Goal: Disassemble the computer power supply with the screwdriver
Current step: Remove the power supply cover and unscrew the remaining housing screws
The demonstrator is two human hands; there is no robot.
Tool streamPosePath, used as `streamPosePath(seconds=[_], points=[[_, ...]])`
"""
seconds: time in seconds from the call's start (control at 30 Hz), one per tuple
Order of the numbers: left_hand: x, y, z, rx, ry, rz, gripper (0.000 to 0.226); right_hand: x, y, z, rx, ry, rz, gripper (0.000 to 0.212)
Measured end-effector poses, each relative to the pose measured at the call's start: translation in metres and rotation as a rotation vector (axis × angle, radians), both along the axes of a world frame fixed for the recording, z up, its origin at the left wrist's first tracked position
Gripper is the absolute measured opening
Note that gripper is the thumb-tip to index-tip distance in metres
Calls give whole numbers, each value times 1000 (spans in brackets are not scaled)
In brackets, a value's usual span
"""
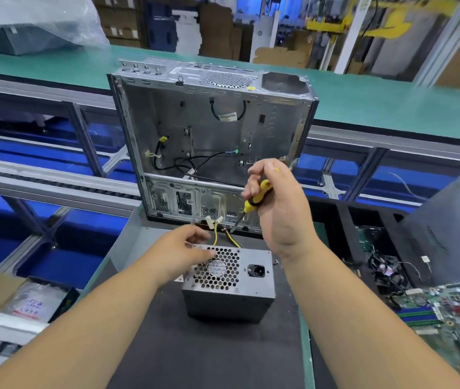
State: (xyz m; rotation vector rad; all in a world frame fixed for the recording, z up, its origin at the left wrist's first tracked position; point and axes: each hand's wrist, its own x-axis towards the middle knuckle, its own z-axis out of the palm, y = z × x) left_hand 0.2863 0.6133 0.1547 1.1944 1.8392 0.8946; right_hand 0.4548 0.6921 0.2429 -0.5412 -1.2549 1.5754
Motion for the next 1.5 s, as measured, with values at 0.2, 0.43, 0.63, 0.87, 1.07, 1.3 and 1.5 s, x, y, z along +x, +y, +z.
streamPosePath(seconds=[0.2, 0.43, 0.63, 0.87, 1.07, 1.3, 1.5], points=[[-19, 1, -14, -30, -186, -80, 25, -41, -19, -8, -2, -90, -11, 15], [-25, 1, -26, -10, -224, -113, 23, -66, -32, -21, 10, -184, -67, 17], [-22, 1, -26, 8, -244, -123, 27, -66, -41, -20, 10, -196, -157, 14], [-17, -2, -24, 43, -235, -118, 16, -60, -51, -25, 34, -161, -173, 17], [-12, -6, -23, 67, -224, -88, 11, -50, -54, -27, 34, -157, -122, 16], [-9, -7, -18, 56, -255, -61, 17, -50, -49, -28, 58, -109, -53, 15], [-6, -8, -20, 62, -243, -25, 20, -50, -42, -28, 58, -117, -25, 15]])
